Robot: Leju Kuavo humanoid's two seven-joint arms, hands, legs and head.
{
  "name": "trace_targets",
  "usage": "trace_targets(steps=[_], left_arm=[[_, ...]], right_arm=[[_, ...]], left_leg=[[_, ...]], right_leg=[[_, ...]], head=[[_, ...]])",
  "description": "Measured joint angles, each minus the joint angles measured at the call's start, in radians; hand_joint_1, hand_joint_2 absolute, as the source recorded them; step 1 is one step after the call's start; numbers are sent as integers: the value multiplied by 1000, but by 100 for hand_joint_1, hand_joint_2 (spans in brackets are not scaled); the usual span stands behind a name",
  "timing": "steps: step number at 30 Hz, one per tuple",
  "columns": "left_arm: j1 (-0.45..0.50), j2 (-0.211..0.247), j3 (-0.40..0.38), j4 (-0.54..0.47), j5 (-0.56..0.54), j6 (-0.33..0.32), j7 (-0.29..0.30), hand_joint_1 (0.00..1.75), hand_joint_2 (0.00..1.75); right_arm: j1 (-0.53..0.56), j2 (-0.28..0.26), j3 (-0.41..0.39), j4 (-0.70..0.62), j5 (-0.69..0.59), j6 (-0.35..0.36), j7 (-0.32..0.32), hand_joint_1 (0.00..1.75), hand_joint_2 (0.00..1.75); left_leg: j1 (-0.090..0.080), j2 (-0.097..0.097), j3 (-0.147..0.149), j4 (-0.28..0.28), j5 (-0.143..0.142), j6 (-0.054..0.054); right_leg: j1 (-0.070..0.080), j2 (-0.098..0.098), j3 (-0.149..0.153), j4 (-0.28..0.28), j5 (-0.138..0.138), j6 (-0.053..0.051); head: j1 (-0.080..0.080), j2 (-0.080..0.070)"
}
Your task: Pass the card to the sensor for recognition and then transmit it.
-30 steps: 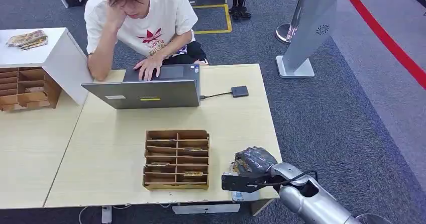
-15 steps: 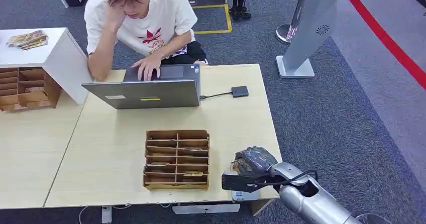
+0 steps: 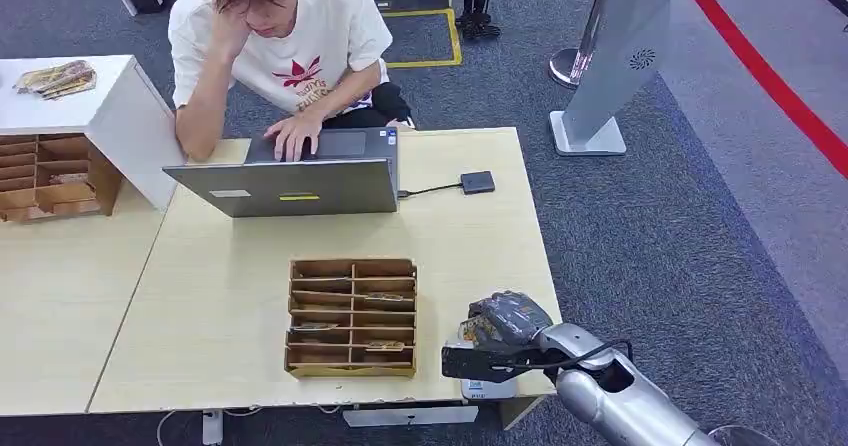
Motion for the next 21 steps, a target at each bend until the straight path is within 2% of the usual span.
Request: trace_targets(steps=[21], left_arm=[[0,0,0,0,1,0,0,0,0]], right_arm=[[-1,0,0,1,-2,1,-3,175,175]], left_leg=[[0,0,0,0,0,0]], right_leg=[[0,0,0,0,0,0]], head=[[0,0]])
